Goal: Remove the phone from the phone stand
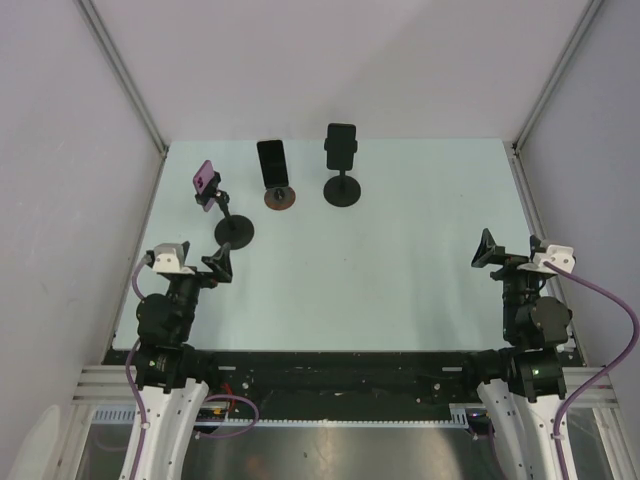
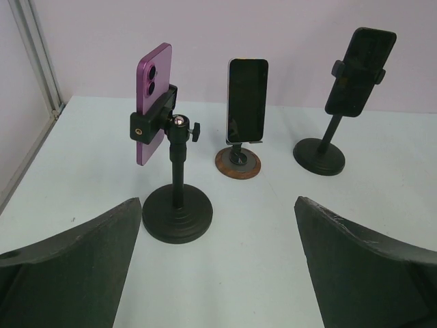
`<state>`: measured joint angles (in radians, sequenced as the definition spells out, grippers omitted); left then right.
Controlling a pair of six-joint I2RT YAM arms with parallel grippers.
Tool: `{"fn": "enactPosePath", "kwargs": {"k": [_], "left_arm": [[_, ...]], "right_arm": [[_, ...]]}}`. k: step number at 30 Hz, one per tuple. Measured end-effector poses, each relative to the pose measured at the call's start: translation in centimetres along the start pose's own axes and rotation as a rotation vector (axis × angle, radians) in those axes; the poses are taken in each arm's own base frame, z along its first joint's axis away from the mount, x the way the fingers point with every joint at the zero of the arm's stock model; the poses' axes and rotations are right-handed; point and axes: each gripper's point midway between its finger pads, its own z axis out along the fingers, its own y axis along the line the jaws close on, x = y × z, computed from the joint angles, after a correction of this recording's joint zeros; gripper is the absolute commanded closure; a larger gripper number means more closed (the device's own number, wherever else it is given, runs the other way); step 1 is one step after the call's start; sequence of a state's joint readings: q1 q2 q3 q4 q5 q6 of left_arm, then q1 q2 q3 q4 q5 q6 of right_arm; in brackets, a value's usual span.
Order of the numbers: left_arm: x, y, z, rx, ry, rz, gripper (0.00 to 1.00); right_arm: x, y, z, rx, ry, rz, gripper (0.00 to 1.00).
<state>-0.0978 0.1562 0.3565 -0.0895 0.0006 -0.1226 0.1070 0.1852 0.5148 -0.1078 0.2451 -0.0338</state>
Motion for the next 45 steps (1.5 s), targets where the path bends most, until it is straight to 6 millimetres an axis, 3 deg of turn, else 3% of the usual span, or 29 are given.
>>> {"fn": "enactPosePath", "kwargs": {"k": [10,17,19,23,26,30,36,42,45], "left_arm": [[-0.4,-0.3,-0.3,0.006,-0.019,-0.038,0.0],[-0.3,-0.1,-0.7,-0.008,-0.016,-0.071,0.0],[-0.3,0.1,-0.9,-0.023,-0.013,-0.073,0.0],[-0.9,0.4,-1.5,-0.046,-0.021,-0.08,0.0],[-1.7,0.6,-2.1,-0.057,-0.038,-0.081,0.0],[-1.8,1.0,-2.5,-0.083,-0.046,-0.081,0.0],[-1.7,1.6,-2.7,-0.115,-0.046,-0.08,0.0],[-1.7,1.5,-2.7,-0.113,-0.046,-0.082,0.0],[-1.6,1.5,-2.8,-0.111,-0.043,-0.082,0.0]], "right_arm": [[0.4,0.8,1.2,-0.013,0.078,0.033,0.0],[1.9,6.5,5.7,-0.236,0.326,0.07,0.0],[3.1,8.1,7.2,-0.286,0.406,0.108,0.0],[7.6,9.9,9.7,-0.289,0.618,0.189,0.0],[11.0,11.1,10.8,-0.275,0.745,0.223,0.0],[13.3,13.9,11.7,-0.292,0.807,0.182,0.0],[13.1,20.3,16.1,-0.36,0.716,0.109,0.0],[11.8,26.1,22.2,-0.397,0.562,0.071,0.0],[10.1,29.4,25.8,-0.429,0.477,0.06,0.0]]}}
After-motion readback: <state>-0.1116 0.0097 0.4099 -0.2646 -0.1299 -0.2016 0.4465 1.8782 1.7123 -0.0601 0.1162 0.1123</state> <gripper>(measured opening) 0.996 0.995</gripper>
